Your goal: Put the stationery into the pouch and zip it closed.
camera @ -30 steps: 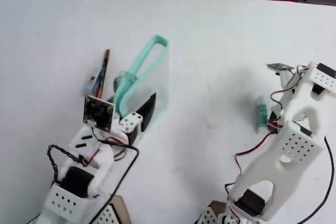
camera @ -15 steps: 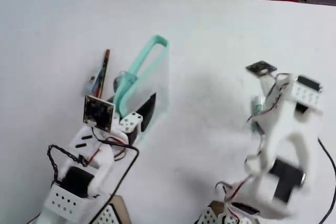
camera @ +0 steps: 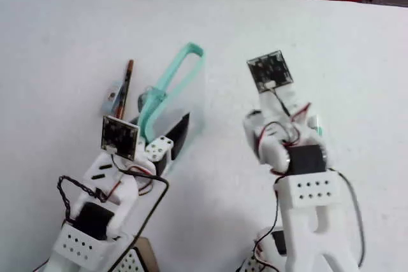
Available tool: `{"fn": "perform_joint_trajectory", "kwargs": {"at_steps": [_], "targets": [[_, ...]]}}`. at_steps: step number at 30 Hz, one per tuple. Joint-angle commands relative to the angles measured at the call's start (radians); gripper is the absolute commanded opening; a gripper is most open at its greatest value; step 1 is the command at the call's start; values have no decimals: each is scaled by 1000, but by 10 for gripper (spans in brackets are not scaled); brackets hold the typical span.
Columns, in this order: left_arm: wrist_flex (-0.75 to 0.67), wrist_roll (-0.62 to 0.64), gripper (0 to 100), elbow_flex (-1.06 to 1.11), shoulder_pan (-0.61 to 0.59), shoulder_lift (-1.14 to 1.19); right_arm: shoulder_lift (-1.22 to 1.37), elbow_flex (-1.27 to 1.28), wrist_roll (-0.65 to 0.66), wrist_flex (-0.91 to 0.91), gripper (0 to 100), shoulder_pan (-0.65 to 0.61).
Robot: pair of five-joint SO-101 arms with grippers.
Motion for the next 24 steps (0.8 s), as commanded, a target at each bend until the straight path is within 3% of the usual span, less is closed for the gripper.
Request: {"fn": "perform_joint_trajectory", "kwargs": {"at_steps": [1, 5, 10, 20, 24], "targets": [[-26, -60, 191, -3, -4, -5, 36, 11, -133, -163, 18, -74], [-26, -71, 191, -3, -4, -5, 150, 172, -245, -392, 21, -102], [-26, -71, 191, -5, -4, -5, 237, 336, -176, -659, 21, -107], [-15, -69, 191, -11, -13, -5, 228, 358, -172, -662, 21, -99], [84, 0, 194, -41, -50, -5, 220, 361, -172, -659, 21, -97]]}}
